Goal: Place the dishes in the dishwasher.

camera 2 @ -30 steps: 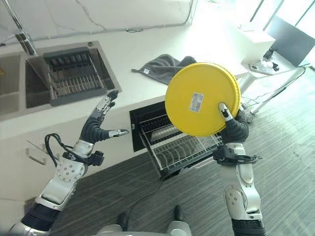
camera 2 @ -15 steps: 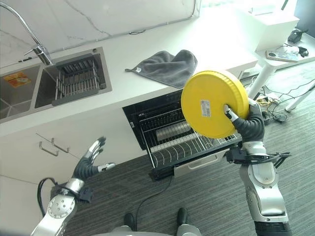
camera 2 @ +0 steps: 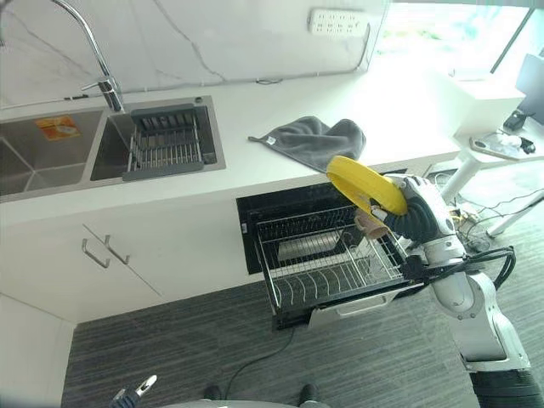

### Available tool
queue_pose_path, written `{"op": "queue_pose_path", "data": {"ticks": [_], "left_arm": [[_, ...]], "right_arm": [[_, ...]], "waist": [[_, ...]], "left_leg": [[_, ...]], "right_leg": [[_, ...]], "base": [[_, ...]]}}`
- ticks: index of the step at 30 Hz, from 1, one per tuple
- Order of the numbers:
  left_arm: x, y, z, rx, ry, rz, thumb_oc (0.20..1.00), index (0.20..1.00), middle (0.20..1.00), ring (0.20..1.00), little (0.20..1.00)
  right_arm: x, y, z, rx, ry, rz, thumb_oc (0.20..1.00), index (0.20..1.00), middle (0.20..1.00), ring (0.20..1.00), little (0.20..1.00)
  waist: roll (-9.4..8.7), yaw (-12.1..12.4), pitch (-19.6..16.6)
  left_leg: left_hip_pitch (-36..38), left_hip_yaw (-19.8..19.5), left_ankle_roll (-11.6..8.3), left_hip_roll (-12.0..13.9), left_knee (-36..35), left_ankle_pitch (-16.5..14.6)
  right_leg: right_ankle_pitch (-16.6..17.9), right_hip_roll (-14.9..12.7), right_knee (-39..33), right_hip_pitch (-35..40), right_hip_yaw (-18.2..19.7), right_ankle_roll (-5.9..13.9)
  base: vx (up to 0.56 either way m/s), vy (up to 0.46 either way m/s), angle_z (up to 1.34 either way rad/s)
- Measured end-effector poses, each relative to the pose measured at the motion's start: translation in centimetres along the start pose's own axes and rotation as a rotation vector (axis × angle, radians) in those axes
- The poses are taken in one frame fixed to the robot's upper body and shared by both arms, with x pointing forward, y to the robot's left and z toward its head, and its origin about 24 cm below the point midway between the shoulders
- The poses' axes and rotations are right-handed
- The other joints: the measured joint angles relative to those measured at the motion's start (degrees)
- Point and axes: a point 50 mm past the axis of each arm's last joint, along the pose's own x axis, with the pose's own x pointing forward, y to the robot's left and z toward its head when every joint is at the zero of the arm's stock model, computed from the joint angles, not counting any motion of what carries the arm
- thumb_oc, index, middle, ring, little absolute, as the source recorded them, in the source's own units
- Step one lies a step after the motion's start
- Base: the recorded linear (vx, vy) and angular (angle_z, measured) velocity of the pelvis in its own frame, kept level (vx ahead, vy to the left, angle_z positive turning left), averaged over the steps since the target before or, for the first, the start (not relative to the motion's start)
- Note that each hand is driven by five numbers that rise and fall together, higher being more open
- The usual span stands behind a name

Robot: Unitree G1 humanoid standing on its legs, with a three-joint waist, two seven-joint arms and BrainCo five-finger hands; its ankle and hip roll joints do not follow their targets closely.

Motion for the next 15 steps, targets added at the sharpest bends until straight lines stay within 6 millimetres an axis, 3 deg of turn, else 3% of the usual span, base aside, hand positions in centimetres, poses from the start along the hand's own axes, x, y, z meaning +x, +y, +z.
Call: {"op": "queue_pose_path", "data": {"ticks": [3, 4, 7, 10, 15], "left_arm": [[0.3, 0.5, -1.0, -0.081, 0.096, 0.050, 1.000, 1.000, 1.000, 1.000, 1.000], [0.5, 0.7, -0.7, -0.098, 0.109, 0.065, 1.000, 1.000, 1.000, 1.000, 1.000], [0.8, 1.8, 0.8, -0.119, 0.083, 0.098, 1.000, 1.000, 1.000, 1.000, 1.000], [0.7, 2.8, 0.9, -0.137, 0.079, 0.124, 1.000, 1.000, 1.000, 1.000, 1.000], [1.0, 1.2, 3.7, -0.129, -0.021, 0.049, 1.000, 1.000, 1.000, 1.000, 1.000]], "right_arm": [[0.5, 1.2, -1.0, -0.003, 0.012, 0.076, 0.200, 0.200, 0.200, 0.200, 0.200], [1.3, 1.0, -0.9, -0.050, -0.014, 0.105, 0.200, 0.200, 0.200, 0.200, 0.200], [2.4, -0.4, -1.0, -0.128, -0.054, 0.140, 0.200, 0.200, 0.200, 0.200, 0.200], [2.8, 0.2, -0.9, -0.138, -0.069, 0.180, 0.200, 0.200, 0.200, 0.200, 0.200], [3.1, 2.8, -0.5, -0.141, -0.108, 0.298, 0.200, 0.200, 0.200, 0.200, 0.200]], "waist": [[0.37, 0.23, 0.69], [0.29, 0.05, 1.78], [0.12, 0.46, 5.30], [0.20, 0.81, 7.39], [1.19, 1.33, 11.80]], "left_leg": [[-6.17, -1.63, -0.28, 1.90, 13.44, -6.57], [-9.24, -1.98, 0.28, 2.56, 18.32, -9.29], [-14.57, -3.31, 0.49, 2.52, 27.78, -13.34], [-17.92, -3.72, 0.61, 2.66, 32.72, -15.28], [-21.21, -4.54, 1.39, 1.54, 36.38, -16.20]], "right_leg": [[-6.22, -0.66, 12.32, -5.69, 1.32, -0.73], [-9.56, -1.88, 18.96, -9.67, 1.90, -1.52], [-14.31, -3.71, 30.43, -15.75, 3.16, -1.63], [-16.07, -4.32, 35.42, -19.27, 3.99, -1.78], [-16.65, -6.03, 38.95, -22.12, 4.16, -2.10]], "base": [[-0.04, 0.014, -0.09], [-0.01, 0.034, -0.02], [0.02, 0.035, 0.03], [-0.01, 0.035, 0.00], [-0.02, 0.052, 0.09]]}}
